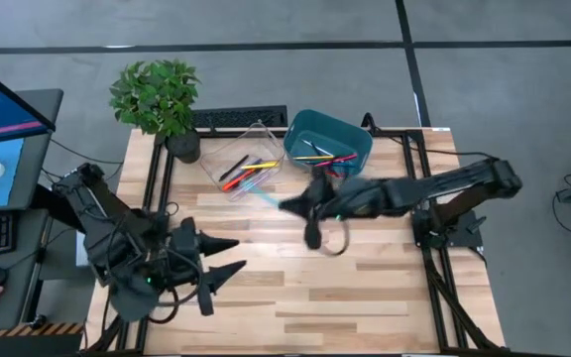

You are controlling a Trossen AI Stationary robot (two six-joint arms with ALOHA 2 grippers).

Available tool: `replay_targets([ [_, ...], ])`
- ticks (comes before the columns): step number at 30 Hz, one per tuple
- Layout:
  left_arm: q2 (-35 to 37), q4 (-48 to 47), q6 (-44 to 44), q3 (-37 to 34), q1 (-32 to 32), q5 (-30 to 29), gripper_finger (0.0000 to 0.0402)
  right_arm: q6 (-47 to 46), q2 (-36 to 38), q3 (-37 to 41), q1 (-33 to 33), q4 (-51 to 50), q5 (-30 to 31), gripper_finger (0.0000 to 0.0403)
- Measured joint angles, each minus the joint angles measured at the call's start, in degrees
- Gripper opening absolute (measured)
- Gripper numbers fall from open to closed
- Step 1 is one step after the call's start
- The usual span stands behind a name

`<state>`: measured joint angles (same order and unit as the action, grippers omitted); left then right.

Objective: Sort pens & pencils
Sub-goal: Put the blue pen into the transparent bin

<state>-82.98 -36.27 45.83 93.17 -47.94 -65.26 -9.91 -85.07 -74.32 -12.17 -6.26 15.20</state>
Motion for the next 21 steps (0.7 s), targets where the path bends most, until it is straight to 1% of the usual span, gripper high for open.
replay_targets([
  [3,-0.02,9.68,-13.02,0.0,3.59,4.75,0.0219,2.36,4.38,-0.07,0.06,5.34,0.48,0.0016],
  [6,-0.02,22.64,-28.58,0.0,8.64,12.16,0.0219,4.94,7.53,-0.07,-0.42,9.45,0.49,0.0017],
  [8,-0.02,29.5,-37.62,0.0,12.39,17.72,0.0219,6.82,8.91,-0.07,-0.59,11.08,0.36,0.0017],
  [11,0.01,35.57,-46.9,0.02,18.18,23.26,0.0219,9.43,10.23,-0.07,-0.8,12.18,0.31,0.0017],
  [13,0.25,36.31,-48.98,0.02,21.98,26.33,0.0219,10.55,11.04,-0.07,-0.98,12.77,0.33,0.0018],
  [16,0.31,35.41,-47.8,0.02,28.16,30.83,0.0219,12.48,12.2,-0.07,-1.07,12.74,0.29,0.002],
  [21,0.28,34.66,-40.98,0.02,37.65,44.39,0.0219,15.88,13.13,-0.07,-1.24,12.67,-0.08,0.0018],
])
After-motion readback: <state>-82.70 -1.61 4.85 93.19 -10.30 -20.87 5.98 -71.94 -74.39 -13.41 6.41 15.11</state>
